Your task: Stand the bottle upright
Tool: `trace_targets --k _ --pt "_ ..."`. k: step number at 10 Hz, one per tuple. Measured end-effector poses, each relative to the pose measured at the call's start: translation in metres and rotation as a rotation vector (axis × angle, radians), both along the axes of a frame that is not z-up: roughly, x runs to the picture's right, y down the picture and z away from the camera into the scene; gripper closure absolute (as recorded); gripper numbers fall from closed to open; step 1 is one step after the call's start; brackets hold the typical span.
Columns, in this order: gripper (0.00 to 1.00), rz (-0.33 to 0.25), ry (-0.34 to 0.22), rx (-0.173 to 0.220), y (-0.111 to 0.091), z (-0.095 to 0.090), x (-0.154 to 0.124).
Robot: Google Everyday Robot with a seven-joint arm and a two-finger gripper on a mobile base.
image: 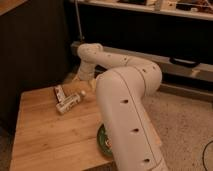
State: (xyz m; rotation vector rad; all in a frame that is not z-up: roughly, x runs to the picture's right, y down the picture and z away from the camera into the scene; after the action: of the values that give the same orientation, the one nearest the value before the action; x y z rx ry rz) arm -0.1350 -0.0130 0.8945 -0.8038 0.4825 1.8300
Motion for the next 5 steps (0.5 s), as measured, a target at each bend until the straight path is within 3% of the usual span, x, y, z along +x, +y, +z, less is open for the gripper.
trace_targets --k 2,5 --pt "0.20 0.029 -0.015 -0.016 0.002 0.013 0.000" --pt "0.20 0.002 0.002 -0.057 0.006 0.028 -0.012"
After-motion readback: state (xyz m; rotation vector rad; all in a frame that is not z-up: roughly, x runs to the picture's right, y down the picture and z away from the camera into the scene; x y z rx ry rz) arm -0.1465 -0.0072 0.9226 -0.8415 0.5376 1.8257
